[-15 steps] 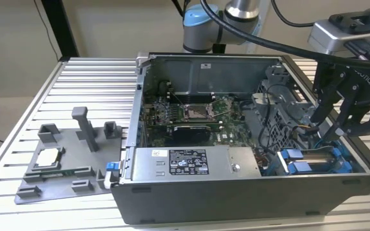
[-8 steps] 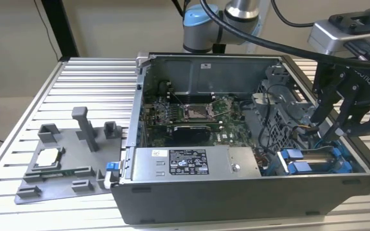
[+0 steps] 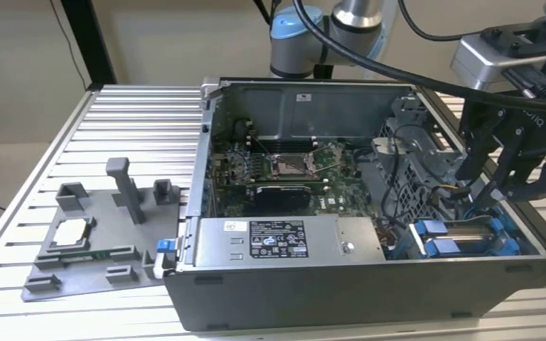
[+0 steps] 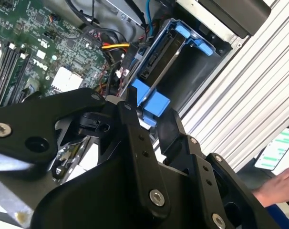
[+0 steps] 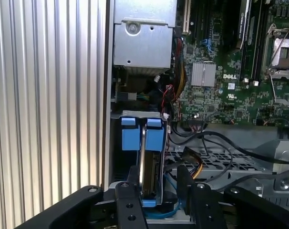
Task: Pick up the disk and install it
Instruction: 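Insert the first disk wire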
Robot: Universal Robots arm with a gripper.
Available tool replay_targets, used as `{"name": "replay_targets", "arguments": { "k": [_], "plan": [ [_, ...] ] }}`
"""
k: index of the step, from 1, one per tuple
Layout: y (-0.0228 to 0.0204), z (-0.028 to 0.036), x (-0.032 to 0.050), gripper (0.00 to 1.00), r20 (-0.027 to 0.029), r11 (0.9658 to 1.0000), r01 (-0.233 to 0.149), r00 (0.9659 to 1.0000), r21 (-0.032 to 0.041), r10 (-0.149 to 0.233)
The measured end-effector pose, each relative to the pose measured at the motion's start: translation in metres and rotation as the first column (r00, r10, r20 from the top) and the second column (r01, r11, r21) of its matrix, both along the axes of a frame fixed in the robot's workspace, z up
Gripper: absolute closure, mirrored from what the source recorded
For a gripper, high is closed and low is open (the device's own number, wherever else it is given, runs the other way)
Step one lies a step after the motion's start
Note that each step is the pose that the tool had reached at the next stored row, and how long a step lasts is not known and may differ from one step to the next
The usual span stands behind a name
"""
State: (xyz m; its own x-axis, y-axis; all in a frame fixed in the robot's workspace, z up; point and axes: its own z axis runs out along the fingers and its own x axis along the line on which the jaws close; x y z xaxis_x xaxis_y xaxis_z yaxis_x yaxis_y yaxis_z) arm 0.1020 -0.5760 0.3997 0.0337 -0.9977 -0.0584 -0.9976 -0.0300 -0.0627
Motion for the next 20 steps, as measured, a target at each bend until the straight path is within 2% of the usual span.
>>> {"name": "replay_targets", "arguments": {
  "k": [2,5,9,13,17,18,20],
  "plan": [
    [0.0022,-0.0026,-0.0002,0.00,0.0037,1.0000,-0.007,1.0000,0.0033,0.007],
    [0.0065,-0.0055,-0.0003,0.00,0.0183,0.9997,-0.022,0.9996,0.0031,0.022],
    [0.0142,-0.0079,-0.0003,0.00,0.0493,0.9993,-0.038,0.9981,0.0019,0.038],
    [0.0239,-0.0110,-0.0003,0.00,0.0764,0.9988,-0.048,0.9959,-0.0020,0.048],
    [0.0304,-0.0137,-0.0003,0.00,0.1047,0.9985,-0.053,0.9930,-0.0141,0.054],
    [0.0310,-0.0143,-0.0003,0.00,0.1082,0.9984,-0.053,0.9926,-0.0209,0.055],
    [0.0319,-0.0156,-0.0002,0.00,0.1094,0.9978,-0.053,0.9924,-0.0399,0.057]
  ]
}}
